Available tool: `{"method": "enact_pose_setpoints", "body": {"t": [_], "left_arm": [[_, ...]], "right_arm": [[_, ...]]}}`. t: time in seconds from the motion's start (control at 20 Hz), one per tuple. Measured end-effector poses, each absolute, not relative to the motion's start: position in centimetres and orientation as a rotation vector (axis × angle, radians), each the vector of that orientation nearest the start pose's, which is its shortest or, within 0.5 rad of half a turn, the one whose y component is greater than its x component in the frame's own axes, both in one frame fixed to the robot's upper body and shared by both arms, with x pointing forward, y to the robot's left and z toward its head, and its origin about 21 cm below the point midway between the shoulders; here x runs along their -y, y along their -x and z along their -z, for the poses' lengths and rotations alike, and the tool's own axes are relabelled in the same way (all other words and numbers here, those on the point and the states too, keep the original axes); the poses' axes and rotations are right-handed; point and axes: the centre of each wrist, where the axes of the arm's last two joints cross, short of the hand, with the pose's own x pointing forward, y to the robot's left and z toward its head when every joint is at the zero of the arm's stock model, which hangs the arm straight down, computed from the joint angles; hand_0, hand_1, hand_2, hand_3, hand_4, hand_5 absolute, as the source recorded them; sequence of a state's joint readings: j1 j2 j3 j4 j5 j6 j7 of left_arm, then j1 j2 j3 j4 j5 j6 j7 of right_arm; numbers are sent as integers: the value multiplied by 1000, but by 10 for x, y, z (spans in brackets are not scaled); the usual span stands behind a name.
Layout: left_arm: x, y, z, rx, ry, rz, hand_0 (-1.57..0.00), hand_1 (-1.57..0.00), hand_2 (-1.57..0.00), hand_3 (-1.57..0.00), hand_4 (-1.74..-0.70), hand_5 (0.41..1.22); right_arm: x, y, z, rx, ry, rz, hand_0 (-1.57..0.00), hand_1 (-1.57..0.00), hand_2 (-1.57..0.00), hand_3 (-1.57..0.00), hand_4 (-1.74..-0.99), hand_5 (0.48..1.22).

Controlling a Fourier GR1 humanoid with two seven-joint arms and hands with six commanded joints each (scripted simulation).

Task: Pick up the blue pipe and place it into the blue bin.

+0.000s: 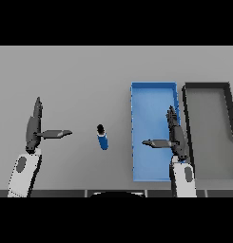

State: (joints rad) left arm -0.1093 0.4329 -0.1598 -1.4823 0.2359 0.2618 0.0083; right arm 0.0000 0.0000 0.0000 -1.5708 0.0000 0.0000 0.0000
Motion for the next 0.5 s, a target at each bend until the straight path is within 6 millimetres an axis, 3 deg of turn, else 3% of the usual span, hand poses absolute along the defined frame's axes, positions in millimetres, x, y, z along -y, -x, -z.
{"method": "enact_pose_setpoints", "body": {"t": [0.3,0.4,0.5], "left_arm": [[-295,-273,-27,1559,-254,87,1,1,1,1,-1074,591],[-316,-270,-43,1574,-128,390,1,1,1,1,-1074,589],[-326,-274,-44,1540,-81,476,1,1,1,1,-1077,588]], "right_arm": [[226,-250,4,1563,3,1,1,1,1,1,-1225,617],[231,-237,-2,1651,39,-198,1,1,1,1,-1225,618],[233,-228,-8,1657,62,-271,1,1,1,1,-1223,620]]}}
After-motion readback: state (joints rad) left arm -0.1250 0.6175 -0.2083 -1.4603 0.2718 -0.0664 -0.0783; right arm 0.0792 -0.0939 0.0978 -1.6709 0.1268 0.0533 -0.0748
